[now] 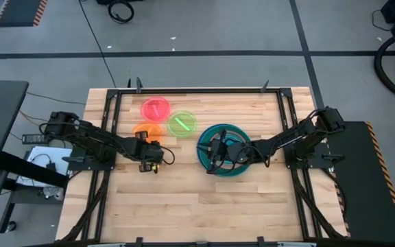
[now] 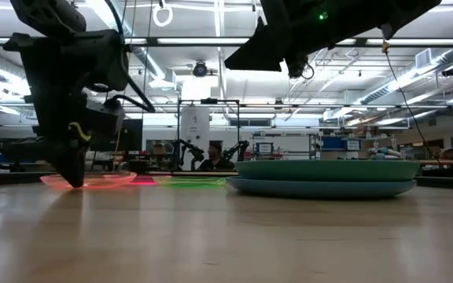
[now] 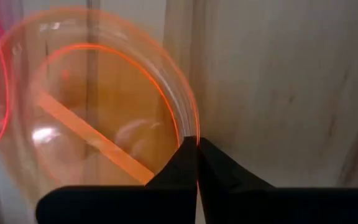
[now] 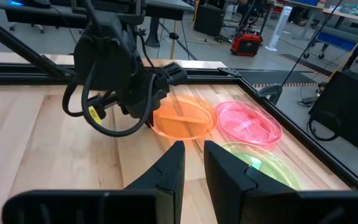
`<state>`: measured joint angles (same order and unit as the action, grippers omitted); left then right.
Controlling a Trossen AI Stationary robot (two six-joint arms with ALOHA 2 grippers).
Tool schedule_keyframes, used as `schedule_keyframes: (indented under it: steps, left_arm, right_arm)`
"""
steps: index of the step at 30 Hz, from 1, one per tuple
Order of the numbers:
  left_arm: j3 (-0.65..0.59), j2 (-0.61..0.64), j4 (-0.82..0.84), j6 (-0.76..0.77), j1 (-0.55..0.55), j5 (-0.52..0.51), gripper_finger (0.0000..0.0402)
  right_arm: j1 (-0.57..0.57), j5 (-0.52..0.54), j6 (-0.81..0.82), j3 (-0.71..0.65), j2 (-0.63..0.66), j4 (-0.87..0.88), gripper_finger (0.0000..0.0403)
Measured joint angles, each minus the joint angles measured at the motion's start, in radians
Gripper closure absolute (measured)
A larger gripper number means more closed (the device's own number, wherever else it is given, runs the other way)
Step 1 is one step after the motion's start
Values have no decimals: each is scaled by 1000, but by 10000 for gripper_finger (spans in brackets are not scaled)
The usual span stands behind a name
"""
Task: Stack plastic plates
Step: Stack the orange plate on top of the light blue plate
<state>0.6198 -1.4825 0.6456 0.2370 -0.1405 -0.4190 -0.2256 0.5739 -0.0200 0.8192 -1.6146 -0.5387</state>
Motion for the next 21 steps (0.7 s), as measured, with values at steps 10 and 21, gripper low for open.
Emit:
schedule_keyframes:
  steps: [10,21]
  left_arm:
    - [58,1,64,6,-26,-59,398]
    - [136,2,121,-12,-42,-135,399]
  right_arm:
    - [0,-2,0,0,0,0,331]
    - [1,-2,0,0,0,1,331]
